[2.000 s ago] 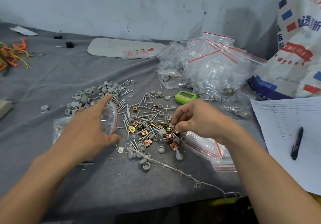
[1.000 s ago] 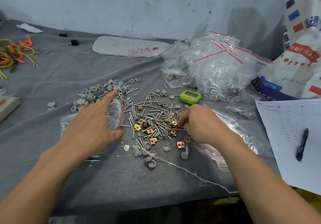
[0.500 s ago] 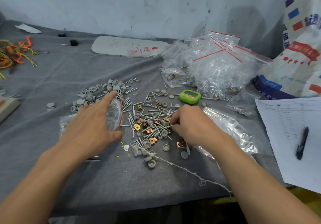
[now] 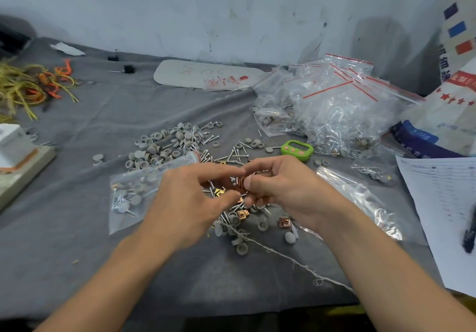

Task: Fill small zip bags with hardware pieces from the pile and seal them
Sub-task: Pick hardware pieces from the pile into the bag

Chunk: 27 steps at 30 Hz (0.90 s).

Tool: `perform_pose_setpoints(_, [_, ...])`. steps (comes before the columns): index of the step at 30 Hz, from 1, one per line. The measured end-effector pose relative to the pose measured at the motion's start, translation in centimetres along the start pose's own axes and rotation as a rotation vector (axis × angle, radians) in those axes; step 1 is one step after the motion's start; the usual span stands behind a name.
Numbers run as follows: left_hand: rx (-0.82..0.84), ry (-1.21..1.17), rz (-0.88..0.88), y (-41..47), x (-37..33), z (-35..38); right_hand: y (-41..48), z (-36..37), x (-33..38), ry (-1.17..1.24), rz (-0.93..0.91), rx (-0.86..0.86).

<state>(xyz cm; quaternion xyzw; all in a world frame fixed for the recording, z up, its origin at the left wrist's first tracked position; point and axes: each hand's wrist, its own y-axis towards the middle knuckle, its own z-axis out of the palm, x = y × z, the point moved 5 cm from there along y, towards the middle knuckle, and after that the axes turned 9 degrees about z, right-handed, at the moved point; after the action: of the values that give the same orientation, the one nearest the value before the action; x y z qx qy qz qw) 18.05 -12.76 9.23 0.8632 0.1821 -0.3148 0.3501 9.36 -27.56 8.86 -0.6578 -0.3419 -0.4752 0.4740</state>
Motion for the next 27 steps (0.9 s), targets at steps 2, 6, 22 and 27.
perform_pose_setpoints(2, [-0.018,-0.048,-0.024,0.0,0.4,0.2,0.1,0.4,-0.1,-0.01,0.004,0.01])
perform_pose_setpoints(6, [-0.075,-0.031,-0.053,0.2,0.7,-0.1,0.6,0.7,-0.2,-0.03,-0.011,-0.071])
perform_pose_setpoints(22, [0.156,0.156,0.009,-0.6,-0.5,-0.2,0.6,1.8,-0.7,-0.303,0.021,-0.037])
perform_pose_setpoints(27, [0.168,0.102,0.006,-0.6,-0.4,0.1,0.7,1.6,-1.3,-0.385,0.055,-0.076])
